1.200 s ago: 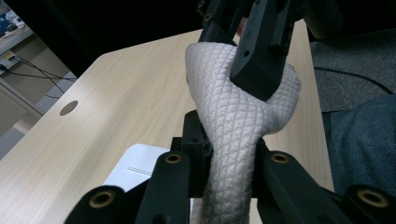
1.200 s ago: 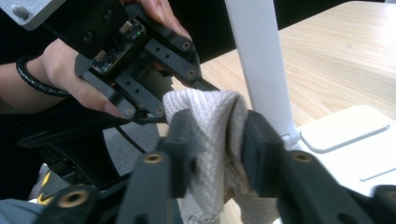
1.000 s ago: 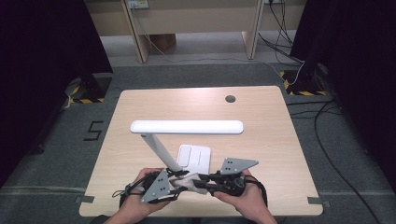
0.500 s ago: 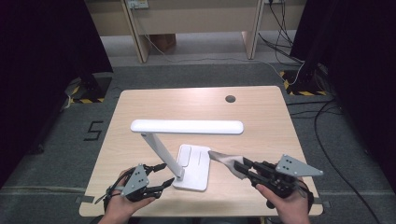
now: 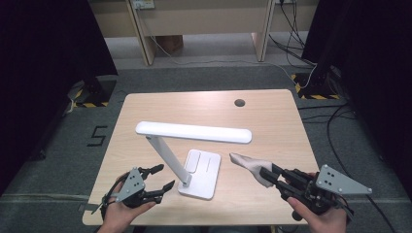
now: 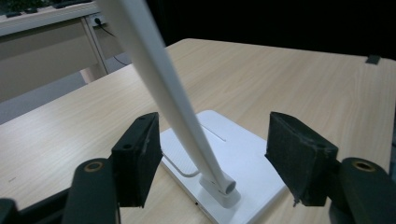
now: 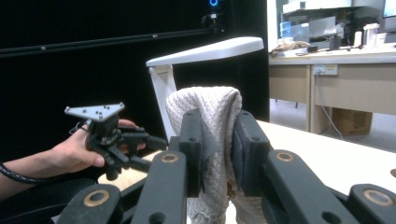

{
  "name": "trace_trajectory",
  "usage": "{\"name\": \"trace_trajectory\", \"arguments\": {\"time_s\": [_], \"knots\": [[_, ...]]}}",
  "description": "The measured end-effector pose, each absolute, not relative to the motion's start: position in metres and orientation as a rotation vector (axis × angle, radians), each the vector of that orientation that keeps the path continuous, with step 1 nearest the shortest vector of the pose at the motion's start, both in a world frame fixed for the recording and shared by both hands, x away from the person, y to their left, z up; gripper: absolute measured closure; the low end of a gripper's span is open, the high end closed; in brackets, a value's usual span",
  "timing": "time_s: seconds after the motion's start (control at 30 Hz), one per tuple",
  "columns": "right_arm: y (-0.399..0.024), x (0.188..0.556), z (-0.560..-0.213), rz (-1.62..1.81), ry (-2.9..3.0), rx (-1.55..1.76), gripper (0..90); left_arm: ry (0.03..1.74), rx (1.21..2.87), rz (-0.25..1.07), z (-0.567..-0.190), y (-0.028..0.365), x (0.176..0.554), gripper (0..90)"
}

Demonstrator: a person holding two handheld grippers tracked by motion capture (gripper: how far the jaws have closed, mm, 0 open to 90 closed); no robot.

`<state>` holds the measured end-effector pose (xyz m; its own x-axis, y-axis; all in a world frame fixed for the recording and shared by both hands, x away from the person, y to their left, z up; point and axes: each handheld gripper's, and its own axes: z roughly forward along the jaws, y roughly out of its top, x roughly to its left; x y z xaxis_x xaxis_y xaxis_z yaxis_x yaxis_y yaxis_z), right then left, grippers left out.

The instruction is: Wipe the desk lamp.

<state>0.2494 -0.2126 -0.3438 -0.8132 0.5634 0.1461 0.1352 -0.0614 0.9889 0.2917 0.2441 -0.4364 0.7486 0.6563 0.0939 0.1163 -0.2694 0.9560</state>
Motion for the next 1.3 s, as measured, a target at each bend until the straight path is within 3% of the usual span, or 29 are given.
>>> {"name": "trace_trajectory", "arguments": {"time_s": [0.17, 0.47, 1.3], "knots": [[-0.215, 0.249, -0.342, 1.935, 1.881, 0.766, 75.9, 0.628, 1.776, 0.589, -0.433, 0.241, 0.304, 29.4], [-0.234, 0.240, -0.323, 1.940, 1.768, 0.755, 75.9, 0.684, 1.734, 0.536, -0.437, 0.230, 0.324, 31.2], [-0.211, 0.252, -0.321, 1.868, 1.775, 0.752, 76.0, 0.692, 1.769, 0.580, -0.434, 0.212, 0.327, 49.4]]}}
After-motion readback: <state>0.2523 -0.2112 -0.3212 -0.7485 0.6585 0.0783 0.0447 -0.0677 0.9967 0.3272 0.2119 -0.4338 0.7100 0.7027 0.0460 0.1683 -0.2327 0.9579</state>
